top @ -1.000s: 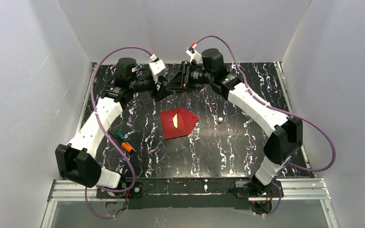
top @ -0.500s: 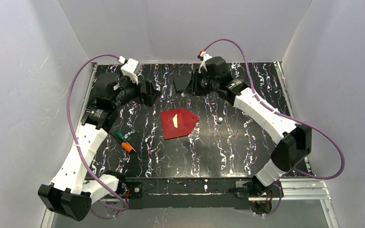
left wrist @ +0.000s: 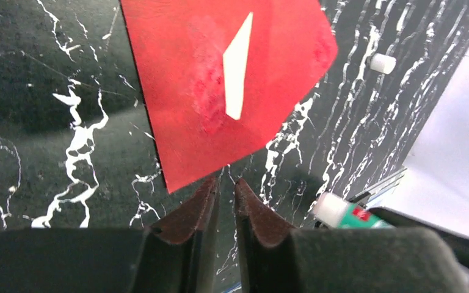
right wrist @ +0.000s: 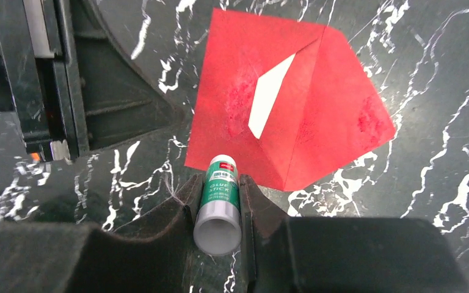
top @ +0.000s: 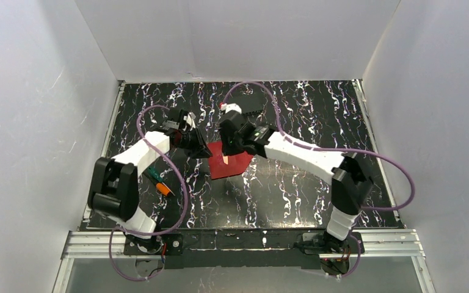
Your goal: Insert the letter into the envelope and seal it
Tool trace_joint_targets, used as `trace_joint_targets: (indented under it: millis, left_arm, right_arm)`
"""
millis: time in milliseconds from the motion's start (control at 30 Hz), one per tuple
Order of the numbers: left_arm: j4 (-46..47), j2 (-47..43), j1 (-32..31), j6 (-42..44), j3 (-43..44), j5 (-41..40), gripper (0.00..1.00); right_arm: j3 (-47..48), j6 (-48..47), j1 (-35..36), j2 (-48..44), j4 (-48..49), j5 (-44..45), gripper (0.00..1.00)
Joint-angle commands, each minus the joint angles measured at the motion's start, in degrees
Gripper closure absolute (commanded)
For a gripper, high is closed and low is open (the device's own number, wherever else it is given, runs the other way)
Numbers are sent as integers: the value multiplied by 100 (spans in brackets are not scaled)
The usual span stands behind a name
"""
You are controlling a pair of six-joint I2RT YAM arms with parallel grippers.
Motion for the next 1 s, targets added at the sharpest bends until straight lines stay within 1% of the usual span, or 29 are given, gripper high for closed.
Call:
trace_joint_targets:
  millis: [0, 67, 167, 233, 333, 433, 567, 667, 800, 967]
  left_arm:
    - [124, 653, 87, -339, 454, 265, 89]
    - [58, 1077, 156, -381, 697, 292, 92]
    - [252, 1588, 316, -420, 945, 514, 97]
    - [339, 1853, 406, -452, 1138, 704, 98]
    - [395, 2079, 458, -359, 1344, 776, 99]
    - [146, 2294, 462, -120, 1574, 650, 100]
    - [184, 2545, 467, 22, 1591, 682, 100]
    - [248, 2556, 465, 70, 1417, 489, 100]
    - [491, 2563, 462, 27, 1218, 548, 100]
    - [395, 2734, 462, 69, 1234, 510, 100]
  right_arm:
    - [211, 460, 339, 495, -154, 703, 99]
    - [70, 603, 364, 646, 45, 745, 99]
    - [6, 706, 385, 843, 289, 750, 99]
    - [81, 749, 394, 957, 326, 723, 99]
    - [357, 848, 395, 1218, 144, 958, 99]
    - [896, 873, 377, 1599, -329, 1039, 99]
    - [1058, 829, 362, 1832, -185, 987, 99]
    - [1373, 795, 319, 2047, -530, 1179, 99]
    - [1187, 708, 281, 2027, -189, 1058, 99]
    - [1258, 719, 255, 2205, -290, 1094, 99]
